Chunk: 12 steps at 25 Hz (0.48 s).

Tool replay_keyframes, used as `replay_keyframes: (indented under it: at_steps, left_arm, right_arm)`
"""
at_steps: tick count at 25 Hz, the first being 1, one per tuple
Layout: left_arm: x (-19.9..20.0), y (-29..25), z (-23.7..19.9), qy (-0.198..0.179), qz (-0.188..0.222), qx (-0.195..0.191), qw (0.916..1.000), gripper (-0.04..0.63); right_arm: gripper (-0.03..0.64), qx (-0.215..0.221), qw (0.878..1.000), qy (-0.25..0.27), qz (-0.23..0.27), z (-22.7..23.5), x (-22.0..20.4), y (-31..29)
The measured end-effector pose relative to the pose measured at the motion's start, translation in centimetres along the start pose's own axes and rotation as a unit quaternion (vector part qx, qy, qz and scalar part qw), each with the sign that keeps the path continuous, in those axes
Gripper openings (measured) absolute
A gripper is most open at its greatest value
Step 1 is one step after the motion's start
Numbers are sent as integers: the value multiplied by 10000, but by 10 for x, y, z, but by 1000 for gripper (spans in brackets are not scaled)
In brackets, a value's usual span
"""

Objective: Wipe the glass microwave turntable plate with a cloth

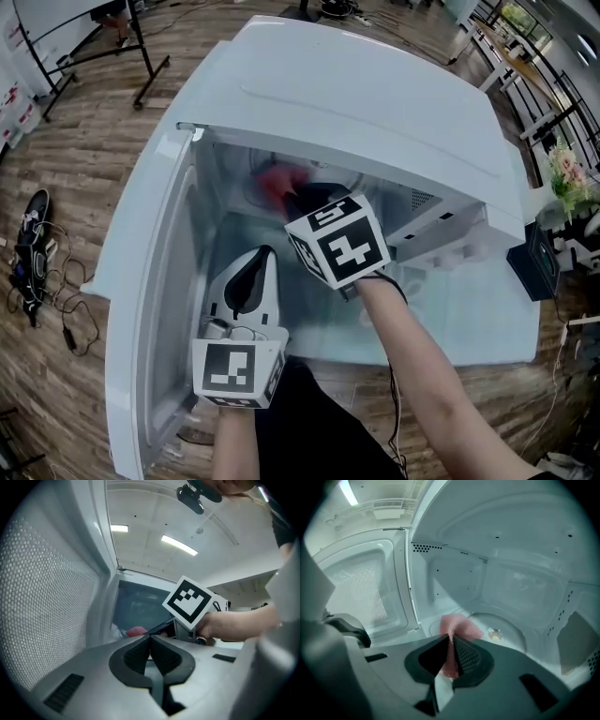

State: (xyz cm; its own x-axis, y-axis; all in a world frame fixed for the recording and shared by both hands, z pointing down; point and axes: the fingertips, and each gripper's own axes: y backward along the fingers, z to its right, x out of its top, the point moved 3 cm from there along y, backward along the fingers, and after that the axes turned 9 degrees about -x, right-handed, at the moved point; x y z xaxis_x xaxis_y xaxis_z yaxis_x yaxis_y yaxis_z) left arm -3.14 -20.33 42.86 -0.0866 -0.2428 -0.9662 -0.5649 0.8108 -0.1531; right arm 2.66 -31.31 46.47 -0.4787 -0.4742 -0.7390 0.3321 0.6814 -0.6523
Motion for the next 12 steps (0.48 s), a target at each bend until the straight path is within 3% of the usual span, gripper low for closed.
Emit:
replay_keyframes:
  at_steps: [6, 12]
  left_arm:
    - [1, -3, 4, -17, 5, -50, 10000, 3]
    - [2, -11, 12, 14, 1, -98, 10000, 3]
  right_arm:
    - [12, -220, 9992, -275, -197, 26, -18, 12]
    - [12, -764, 9946, -622, -326, 60, -39, 27]
